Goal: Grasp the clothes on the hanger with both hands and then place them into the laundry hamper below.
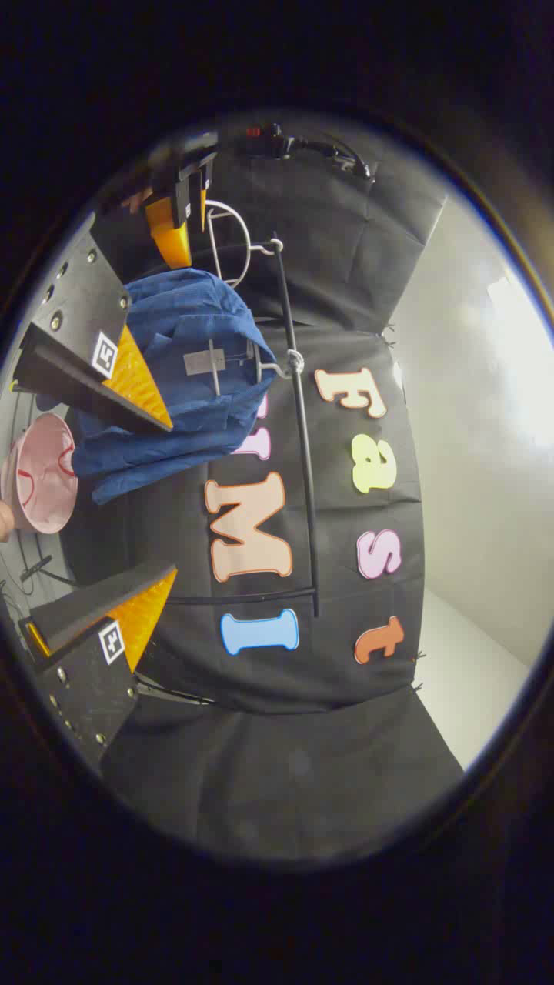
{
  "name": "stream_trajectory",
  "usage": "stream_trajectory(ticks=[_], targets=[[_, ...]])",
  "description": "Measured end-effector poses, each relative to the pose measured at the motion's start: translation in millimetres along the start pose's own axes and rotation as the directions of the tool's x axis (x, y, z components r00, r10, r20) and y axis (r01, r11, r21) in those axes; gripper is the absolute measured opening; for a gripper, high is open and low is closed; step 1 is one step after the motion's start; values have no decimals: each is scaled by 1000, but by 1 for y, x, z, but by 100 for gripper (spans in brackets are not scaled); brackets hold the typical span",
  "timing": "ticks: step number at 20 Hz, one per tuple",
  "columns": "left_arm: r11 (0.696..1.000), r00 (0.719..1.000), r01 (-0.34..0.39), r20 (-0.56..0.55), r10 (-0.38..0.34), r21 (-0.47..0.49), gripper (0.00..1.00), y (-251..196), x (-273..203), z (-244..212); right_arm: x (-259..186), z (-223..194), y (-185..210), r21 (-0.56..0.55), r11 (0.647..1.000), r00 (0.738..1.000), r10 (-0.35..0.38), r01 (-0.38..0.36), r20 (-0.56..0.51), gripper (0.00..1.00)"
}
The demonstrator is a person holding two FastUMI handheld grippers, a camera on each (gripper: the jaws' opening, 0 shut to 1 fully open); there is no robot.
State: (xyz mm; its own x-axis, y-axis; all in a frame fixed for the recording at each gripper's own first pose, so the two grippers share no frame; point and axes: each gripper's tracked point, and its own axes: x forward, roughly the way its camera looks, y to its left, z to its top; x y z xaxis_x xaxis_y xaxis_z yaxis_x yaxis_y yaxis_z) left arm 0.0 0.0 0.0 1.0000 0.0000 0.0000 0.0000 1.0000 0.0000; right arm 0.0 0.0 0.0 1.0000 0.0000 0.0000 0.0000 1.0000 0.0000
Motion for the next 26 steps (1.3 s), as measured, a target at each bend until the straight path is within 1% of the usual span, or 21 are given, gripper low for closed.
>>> stream_trajectory(ticks=[3, 4, 5, 9, 10, 11, 12, 13, 14, 15, 16, 19, 20, 21, 22, 23, 24, 26], targets=[[1000, 1000, 7, 4, -7, -1, 100, -7, 0, -2, -3, 2, -3, -2, 1000, 1000, 5, -5, 4, 98], [1000, 1000, 13, 7, -13, -10, 96, -10, 2, -2, -3, 3, 0, -2, 1000, 1000, 12, -12, 8, 98], [1000, 1000, 13, 2, -13, -18, 100, -11, 3, -4, -3, 4, 1, -3, 1000, 1000, 20, -20, 13, 98], [1000, 1000, -1, 14, 1, -28, 100, -15, 18, -8, 1, -4, 0, -7, 1000, 1000, 25, -25, -16, 100], [1000, 1000, 2, 13, -2, -27, 96, -17, 23, -11, 3, -7, 2, -8, 1000, 999, 26, -26, -24, 98], [1000, 1000, 5, 17, -5, -30, 100, -20, 28, -13, 6, -7, 3, -11, 1000, 999, 25, -25, -30, 99], [999, 1000, 13, 19, -12, -33, 96, -23, 33, -16, 10, -8, 5, -12, 1000, 999, 26, -26, -33, 99], [999, 1000, 16, 17, -16, -30, 96, -26, 39, -20, 14, -7, 7, -7, 1000, 999, 29, -30, -34, 99], [1000, 1000, 19, 21, -19, -25, 96, -28, 45, -23, 18, -6, 9, 0, 1000, 999, 30, -30, -31, 98], [1000, 1000, 23, 14, -23, -18, 100, -30, 53, -29, 22, -5, 11, 5, 1000, 999, 31, -31, -35, 98], [1000, 1000, 28, 8, -28, -14, 100, -33, 60, -35, 26, -7, 11, 6, 1000, 999, 28, -28, -42, 100], [999, 1000, 22, -3, -22, -31, 100, -34, 89, -50, 40, -12, 7, 2, 1000, 998, 5, -5, -66, 98], [999, 1000, 11, -4, -11, -39, 96, -32, 100, -54, 44, -13, 7, -2, 1000, 997, -5, 4, -71, 99], [999, 1000, 1, -8, -1, -46, 99, -31, 111, -61, 50, -15, 7, -9, 1000, 997, -11, 10, -78, 93], [999, 1000, -8, -19, 7, -50, 96, -30, 122, -67, 55, -20, 8, -18, 1000, 996, -12, 10, -87, 99], [999, 1000, -14, -28, 13, -46, 99, -31, 132, -75, 61, -23, 11, -27, 1000, 995, -13, 11, -95, 99], [999, 999, -21, -27, 20, -40, 96, -32, 141, -79, 68, -26, 13, -42, 999, 994, -17, 13, -105, 99], [998, 999, -40, -37, 39, -38, 96, -32, 157, -87, 80, -30, 14, -56, 998, 993, -29, 22, -119, 99]])
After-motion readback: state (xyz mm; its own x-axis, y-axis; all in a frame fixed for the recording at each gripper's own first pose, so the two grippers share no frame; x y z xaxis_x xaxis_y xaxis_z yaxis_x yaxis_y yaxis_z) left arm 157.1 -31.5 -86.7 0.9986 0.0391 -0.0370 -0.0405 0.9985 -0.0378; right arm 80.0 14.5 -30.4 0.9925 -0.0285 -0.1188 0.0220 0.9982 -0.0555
